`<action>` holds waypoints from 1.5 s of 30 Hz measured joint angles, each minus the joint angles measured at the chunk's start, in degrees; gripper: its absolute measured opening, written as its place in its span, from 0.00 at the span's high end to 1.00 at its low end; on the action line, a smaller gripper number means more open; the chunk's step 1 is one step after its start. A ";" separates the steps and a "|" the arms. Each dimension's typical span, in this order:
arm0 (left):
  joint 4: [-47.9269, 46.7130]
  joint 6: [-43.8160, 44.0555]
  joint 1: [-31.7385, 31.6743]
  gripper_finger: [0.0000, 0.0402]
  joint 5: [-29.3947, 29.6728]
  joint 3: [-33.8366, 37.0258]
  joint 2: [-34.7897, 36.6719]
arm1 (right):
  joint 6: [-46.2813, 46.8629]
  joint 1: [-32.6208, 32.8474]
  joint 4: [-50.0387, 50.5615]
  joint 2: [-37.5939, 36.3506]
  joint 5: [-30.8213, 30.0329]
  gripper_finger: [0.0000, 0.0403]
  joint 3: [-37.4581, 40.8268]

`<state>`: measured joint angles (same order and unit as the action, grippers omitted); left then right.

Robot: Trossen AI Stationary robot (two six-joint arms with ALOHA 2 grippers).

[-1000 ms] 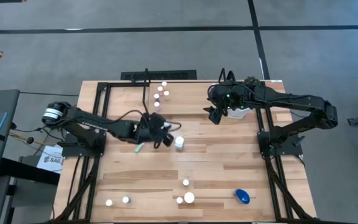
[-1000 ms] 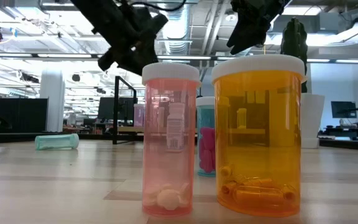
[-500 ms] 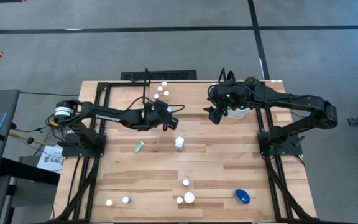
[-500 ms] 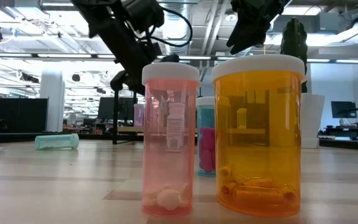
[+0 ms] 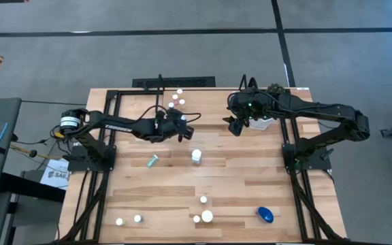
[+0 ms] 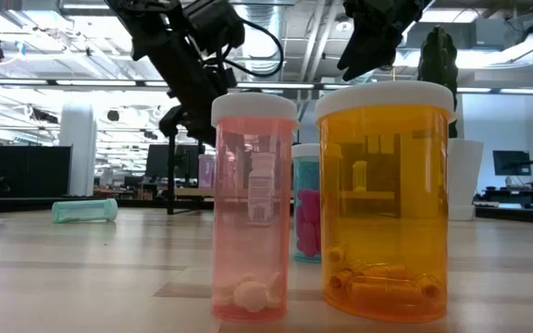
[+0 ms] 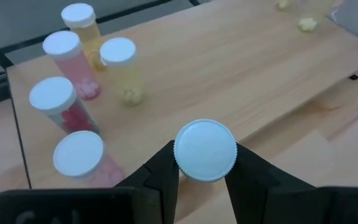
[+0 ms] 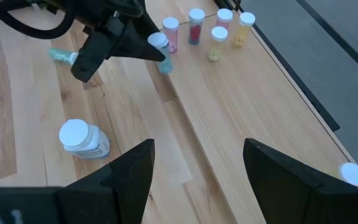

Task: Pick and place medicine bottles onto shelf by color
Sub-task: Put the blue pill bottle on the shelf

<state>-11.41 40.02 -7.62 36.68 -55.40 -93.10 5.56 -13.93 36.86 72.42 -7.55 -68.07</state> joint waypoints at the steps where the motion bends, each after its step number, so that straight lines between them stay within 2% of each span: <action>1: -0.46 0.35 -0.15 0.76 -0.16 -0.04 0.00 | 0.00 0.00 0.00 0.00 0.00 0.33 0.00; 12: -3.27 2.57 -2.20 0.76 -2.03 -0.05 0.02 | 0.00 0.00 0.02 0.00 -0.02 0.33 0.00; 19: -1.64 -1.55 -2.57 0.76 -1.74 -0.04 0.02 | 0.00 0.00 0.02 0.00 0.00 0.33 0.00; 27: -2.77 -14.31 -4.50 0.76 -10.70 -2.86 0.02 | 0.00 0.02 0.02 0.00 -0.02 0.33 0.00; 31: -6.04 -19.11 -5.26 0.76 -12.31 -6.13 0.02 | 0.00 0.00 0.02 0.00 -0.01 0.33 0.00; 40: -9.68 -19.87 -6.93 0.76 -14.01 -7.08 -1.03 | 0.00 0.01 0.02 0.00 -0.01 0.33 0.00; 45: -6.17 -19.81 -7.17 0.76 -13.89 -7.11 -3.67 | 0.00 0.01 -0.15 0.00 -0.01 0.33 0.00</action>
<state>-17.59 20.21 -14.79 22.79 -62.51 -96.77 5.56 -13.93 36.72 72.42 -7.56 -68.07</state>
